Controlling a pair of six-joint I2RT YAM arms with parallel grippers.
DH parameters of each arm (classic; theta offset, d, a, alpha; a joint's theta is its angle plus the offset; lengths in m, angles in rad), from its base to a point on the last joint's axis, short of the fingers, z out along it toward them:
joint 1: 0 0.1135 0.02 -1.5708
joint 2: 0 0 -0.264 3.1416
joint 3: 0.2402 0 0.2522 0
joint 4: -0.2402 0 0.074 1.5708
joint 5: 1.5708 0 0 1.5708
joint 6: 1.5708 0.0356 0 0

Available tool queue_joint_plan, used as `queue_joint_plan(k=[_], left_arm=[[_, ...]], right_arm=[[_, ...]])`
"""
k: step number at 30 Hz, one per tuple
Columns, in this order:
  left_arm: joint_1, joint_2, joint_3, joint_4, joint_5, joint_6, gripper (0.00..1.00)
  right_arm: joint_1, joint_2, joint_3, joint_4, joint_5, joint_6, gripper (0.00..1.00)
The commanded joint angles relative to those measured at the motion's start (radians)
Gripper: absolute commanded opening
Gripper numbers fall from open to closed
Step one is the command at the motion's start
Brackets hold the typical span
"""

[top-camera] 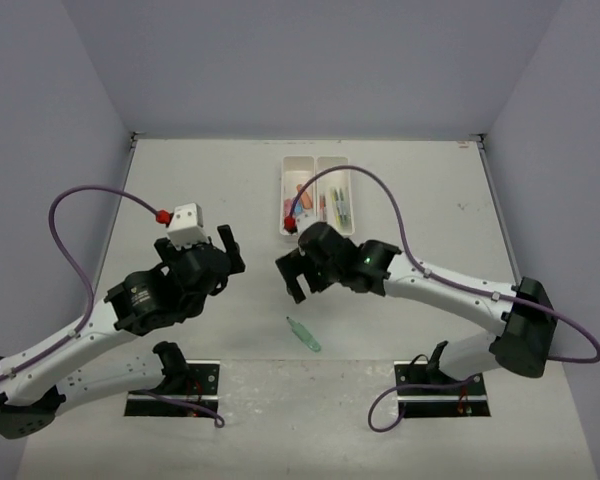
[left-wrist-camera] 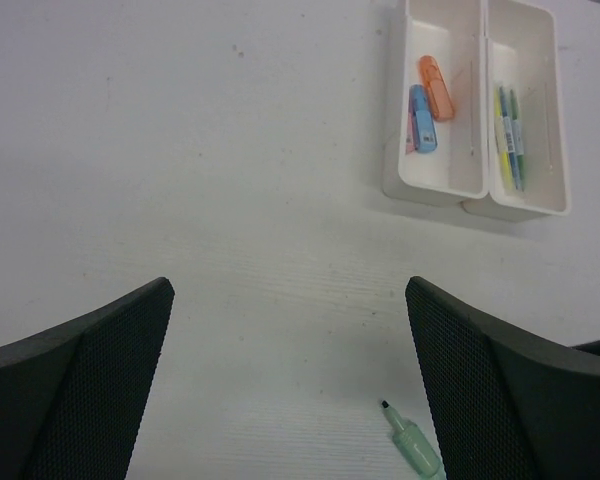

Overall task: Sort the stationery into containers
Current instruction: Pick up the pen from the corner of the board.

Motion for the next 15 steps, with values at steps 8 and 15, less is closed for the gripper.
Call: queue_joint_plan(k=[8,15], left_arm=[[0.004,-0.074,-0.01,-0.022,-0.045,-0.056,1.0],[0.004,-0.054,-0.022,0.001,-0.022,-0.031,1.0]], right_arm=[[0.282,0.082,-0.17,0.007,0.097,0.245,0.88],[0.293,0.223,-0.149,0.044,0.098,0.239,0.72]])
